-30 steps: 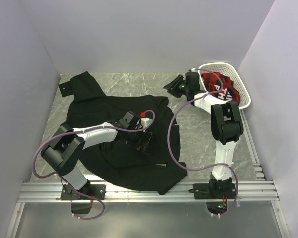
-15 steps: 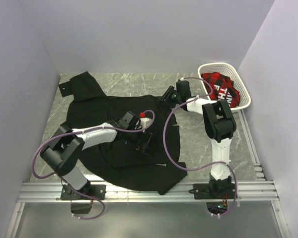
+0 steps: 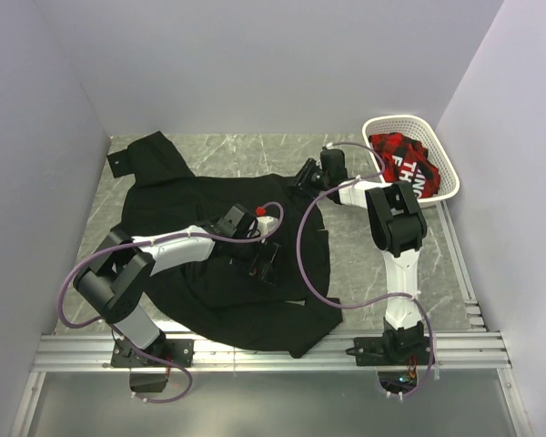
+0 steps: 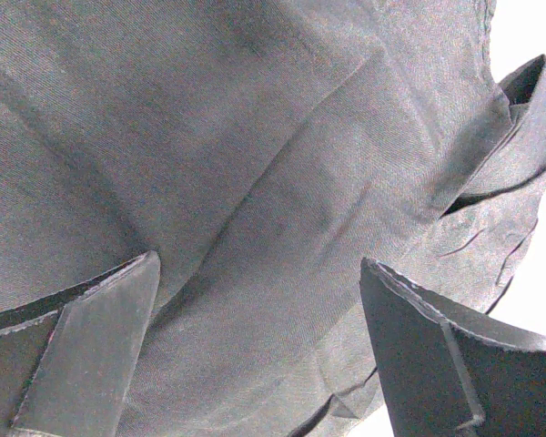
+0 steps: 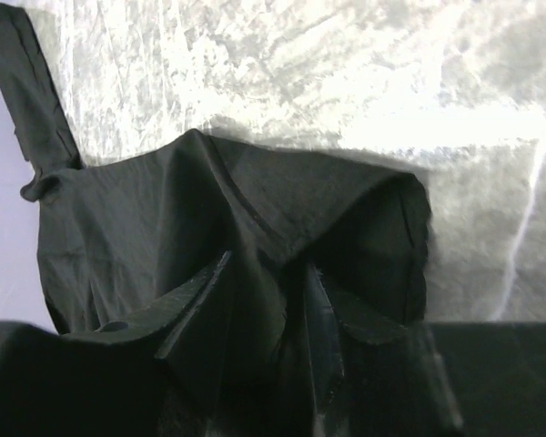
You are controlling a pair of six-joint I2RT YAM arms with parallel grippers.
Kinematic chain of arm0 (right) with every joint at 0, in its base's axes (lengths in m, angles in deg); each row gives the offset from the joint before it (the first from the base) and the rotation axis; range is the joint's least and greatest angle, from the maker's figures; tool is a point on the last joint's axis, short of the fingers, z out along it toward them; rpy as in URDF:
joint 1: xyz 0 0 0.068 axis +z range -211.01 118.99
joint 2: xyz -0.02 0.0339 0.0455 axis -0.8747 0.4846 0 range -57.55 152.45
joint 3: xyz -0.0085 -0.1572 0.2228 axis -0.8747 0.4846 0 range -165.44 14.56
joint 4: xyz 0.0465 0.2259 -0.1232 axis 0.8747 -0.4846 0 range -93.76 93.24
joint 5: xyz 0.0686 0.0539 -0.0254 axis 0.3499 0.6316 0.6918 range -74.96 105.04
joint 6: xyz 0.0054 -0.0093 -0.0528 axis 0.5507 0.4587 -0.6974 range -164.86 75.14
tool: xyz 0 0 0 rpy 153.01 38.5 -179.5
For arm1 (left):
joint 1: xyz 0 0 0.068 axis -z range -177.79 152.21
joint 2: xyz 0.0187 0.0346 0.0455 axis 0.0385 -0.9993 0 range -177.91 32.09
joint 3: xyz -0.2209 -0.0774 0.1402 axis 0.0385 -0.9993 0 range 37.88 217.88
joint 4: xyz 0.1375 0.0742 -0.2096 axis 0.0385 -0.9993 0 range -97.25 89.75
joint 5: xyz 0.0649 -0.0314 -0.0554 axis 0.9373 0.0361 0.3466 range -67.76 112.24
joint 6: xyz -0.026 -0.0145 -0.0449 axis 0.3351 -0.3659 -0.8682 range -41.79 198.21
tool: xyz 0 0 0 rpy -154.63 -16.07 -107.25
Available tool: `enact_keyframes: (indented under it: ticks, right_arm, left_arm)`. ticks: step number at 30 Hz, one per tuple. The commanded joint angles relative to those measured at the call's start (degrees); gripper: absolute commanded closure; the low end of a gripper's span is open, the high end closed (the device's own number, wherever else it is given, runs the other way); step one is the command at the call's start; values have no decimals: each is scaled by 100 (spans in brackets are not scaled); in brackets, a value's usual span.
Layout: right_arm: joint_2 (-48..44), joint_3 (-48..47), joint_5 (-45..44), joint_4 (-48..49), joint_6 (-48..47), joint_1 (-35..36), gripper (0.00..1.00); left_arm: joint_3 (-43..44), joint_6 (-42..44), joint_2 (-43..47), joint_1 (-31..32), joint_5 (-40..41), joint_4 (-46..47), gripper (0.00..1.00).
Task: Fold and stack the long sleeve shirts
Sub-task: Flatten the shirt out
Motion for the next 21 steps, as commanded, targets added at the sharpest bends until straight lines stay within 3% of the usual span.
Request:
enact_keyframes:
  ticks: [1,9,15,21]
  right_arm:
    - [107,-320,164,317,-122,-23,64]
    - [-155,-461,181,221,-105,-163,100]
    - [-235,-785,278,-34,-52,-532,100]
    - [221,-1803,523,-1114,-210,-770,100]
  left_arm:
    - [-49,-6,9,23,-16,-157,1]
    - [-75,-6,44,31,-7,-236,1]
    - [-67,3,-8,23,-25,-386,1]
    - [-49,56,9,31,-60,-439,1]
